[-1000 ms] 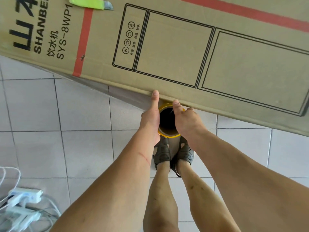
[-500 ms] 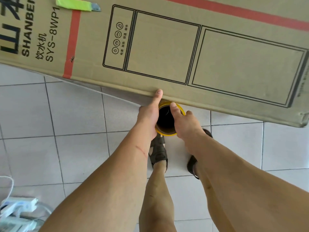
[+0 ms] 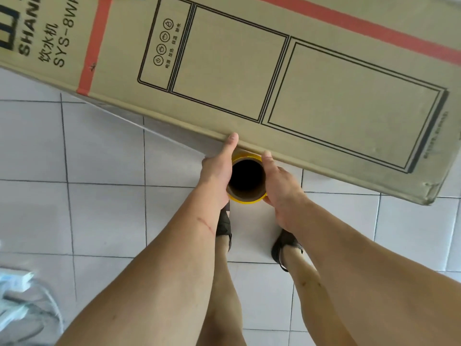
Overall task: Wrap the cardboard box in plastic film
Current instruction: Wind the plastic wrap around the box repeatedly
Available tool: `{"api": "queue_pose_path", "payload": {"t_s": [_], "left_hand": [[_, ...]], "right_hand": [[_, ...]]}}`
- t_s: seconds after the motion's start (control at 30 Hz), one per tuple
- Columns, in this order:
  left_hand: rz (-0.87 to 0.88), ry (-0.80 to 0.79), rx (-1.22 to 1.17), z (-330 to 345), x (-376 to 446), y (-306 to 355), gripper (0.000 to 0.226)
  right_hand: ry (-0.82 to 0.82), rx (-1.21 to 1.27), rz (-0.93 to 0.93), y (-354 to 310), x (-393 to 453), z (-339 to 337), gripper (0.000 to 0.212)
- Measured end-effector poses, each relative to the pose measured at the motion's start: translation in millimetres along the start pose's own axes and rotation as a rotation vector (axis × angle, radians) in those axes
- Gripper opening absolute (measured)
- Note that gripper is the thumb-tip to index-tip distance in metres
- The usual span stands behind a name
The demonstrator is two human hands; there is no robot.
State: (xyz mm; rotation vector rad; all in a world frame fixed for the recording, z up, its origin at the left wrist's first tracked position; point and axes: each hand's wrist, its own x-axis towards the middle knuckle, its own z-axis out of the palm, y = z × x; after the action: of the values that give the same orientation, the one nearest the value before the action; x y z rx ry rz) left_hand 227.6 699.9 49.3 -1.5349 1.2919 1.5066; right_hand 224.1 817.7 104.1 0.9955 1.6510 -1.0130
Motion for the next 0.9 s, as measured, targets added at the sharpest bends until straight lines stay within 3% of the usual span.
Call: {"api": "queue_pose_path", "payload": {"t_s": [0.23,0.37,0.43,0.6,0.7,0.83,0.9], "left_hand": [[-0.074,-0.203,-0.069,15,-8,-17,0.118],[0.034,0.011,0.072,31,-10,-15,0.124],[0.075,0.039,0.104,36,-13,-13,0.121],[-0.038,-0.165,0.113,33,-15,-18,0.101],[-0.073,-0.225,0.101,34,-19,-27,0.108],[0.061,-0.015,0.121,48,-18,-30,0.131],[0.046,-0.042,0.064,51,-17,-27,0.127]], "right_hand": [[-0.030,-0.213,-0.133,-12,5,-17,0.059],[-0.028,-0.056,-0.035,9,6,-31,0.070],[-0.059,-0.028,0.007,17,6,-33,0.080],[-0.041,-0.054,-0.039,15,9,-38,0.074],[-0.014,-0.086,-0.096,14,13,-43,0.072],[0.002,0.034,0.033,20,10,-48,0.078],[-0.017,0.102,0.049,22,7,-49,0.071]]}}
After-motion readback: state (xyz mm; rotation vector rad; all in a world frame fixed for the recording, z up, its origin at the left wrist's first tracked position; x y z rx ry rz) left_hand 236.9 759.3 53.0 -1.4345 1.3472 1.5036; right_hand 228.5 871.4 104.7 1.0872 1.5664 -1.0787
